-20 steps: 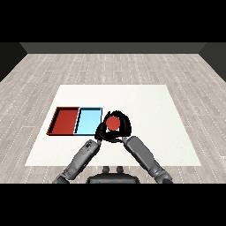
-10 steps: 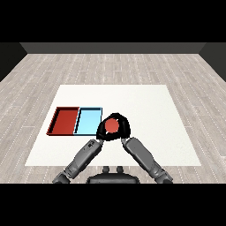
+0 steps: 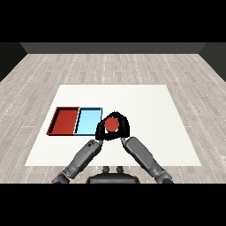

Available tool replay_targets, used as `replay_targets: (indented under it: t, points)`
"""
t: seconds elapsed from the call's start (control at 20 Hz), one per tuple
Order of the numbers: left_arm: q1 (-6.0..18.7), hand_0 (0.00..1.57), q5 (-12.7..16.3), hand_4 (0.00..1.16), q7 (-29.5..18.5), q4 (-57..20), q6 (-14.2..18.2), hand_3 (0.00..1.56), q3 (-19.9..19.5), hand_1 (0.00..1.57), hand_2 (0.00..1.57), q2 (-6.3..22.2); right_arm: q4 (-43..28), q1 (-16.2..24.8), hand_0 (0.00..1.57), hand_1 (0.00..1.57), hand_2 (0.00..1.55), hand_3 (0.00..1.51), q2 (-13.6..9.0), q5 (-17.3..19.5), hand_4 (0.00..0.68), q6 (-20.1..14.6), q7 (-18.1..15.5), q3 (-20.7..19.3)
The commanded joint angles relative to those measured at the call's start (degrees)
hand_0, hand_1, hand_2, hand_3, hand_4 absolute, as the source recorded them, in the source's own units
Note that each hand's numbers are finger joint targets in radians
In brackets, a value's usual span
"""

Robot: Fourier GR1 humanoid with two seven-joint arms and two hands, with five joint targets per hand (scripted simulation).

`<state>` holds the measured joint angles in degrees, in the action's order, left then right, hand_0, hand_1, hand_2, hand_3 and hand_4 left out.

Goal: Pick the red can and put it in the red box

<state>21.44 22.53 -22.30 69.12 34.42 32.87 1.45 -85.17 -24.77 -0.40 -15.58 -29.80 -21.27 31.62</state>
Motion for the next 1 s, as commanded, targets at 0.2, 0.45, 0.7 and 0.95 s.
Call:
replay_targets:
  t: [0.2,0.45,0.7,0.95]
  points:
    - [0.7,1.57,0.7,1.15,-6.0,1.2,-1.6,1.51,-2.0,1.57,1.57,-1.4,0.5,-0.8,0.00,0.00,0.00,0.00,0.0,2.3,0.000,-1.1,6.0,0.3]
    - [0.7,1.57,0.7,1.15,-6.1,0.7,-0.8,1.51,-1.8,1.57,1.57,-1.4,3.5,-5.5,0.00,0.00,0.00,0.00,0.4,3.7,0.000,-0.2,9.4,-2.0]
    - [0.0,1.57,-3.1,1.13,-4.1,2.1,-0.1,1.49,-3.5,1.57,1.57,-1.3,2.6,-3.3,0.00,0.00,0.00,0.00,0.4,1.8,0.000,-5.7,7.4,2.8]
    - [2.6,1.57,-2.6,1.13,-3.1,1.4,0.4,1.49,-4.6,1.57,1.57,-1.0,-1.8,2.8,0.00,0.00,0.00,0.00,-1.3,4.5,0.000,2.2,8.6,-2.5]
